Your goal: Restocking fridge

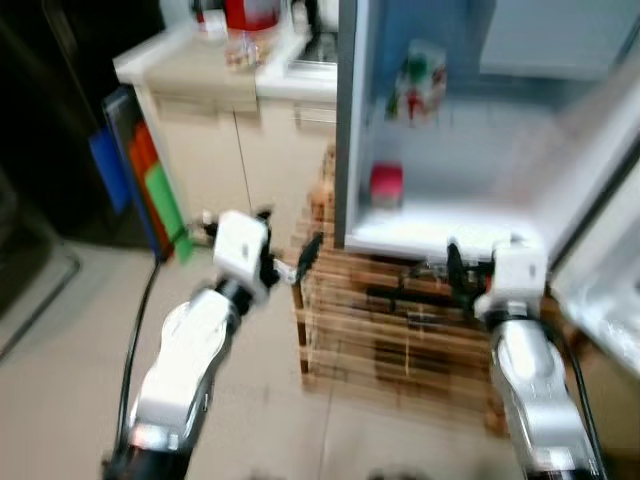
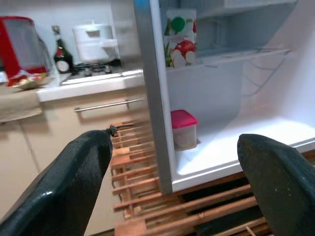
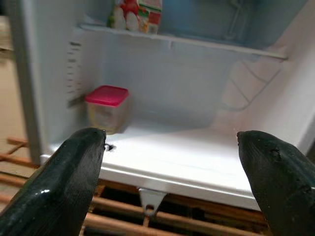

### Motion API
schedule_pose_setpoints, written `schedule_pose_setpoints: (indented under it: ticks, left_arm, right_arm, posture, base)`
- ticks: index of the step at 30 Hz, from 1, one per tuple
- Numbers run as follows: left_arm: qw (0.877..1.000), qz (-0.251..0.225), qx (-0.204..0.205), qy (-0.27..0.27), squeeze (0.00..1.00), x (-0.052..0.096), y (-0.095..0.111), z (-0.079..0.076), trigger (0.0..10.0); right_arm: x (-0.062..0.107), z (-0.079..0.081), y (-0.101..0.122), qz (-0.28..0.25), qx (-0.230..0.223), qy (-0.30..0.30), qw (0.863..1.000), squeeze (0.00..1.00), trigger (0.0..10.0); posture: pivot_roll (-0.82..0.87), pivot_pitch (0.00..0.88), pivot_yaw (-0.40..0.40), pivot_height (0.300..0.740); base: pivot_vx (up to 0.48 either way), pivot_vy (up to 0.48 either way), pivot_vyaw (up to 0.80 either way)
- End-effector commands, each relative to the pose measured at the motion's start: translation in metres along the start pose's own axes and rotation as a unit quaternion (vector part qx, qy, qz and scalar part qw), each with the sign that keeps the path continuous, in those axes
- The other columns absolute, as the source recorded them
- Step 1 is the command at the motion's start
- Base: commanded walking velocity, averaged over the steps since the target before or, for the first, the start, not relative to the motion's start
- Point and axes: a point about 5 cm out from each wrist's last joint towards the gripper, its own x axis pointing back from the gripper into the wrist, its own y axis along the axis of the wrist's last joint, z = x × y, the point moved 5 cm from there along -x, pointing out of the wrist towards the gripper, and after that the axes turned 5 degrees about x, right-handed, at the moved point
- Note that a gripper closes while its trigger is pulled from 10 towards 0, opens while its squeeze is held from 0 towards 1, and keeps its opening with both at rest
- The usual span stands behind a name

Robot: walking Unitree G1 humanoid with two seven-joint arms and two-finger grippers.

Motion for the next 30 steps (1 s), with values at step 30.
schedule_pose_setpoints:
  ticks: [30]
  left_arm:
    - [1.000, -0.002, 0.017, -0.015, 0.00, -0.0044, -0.0062, -0.0059, 10.0]
  right_arm:
    - [0.0022, 0.0046, -0.0054, 0.000, 0.027, 0.029, 0.999, 0.00, 10.0]
  posture:
    - [-0.11, 0.000, 0.058, 0.740]
  base:
    - [-0.056, -0.016, -0.20]
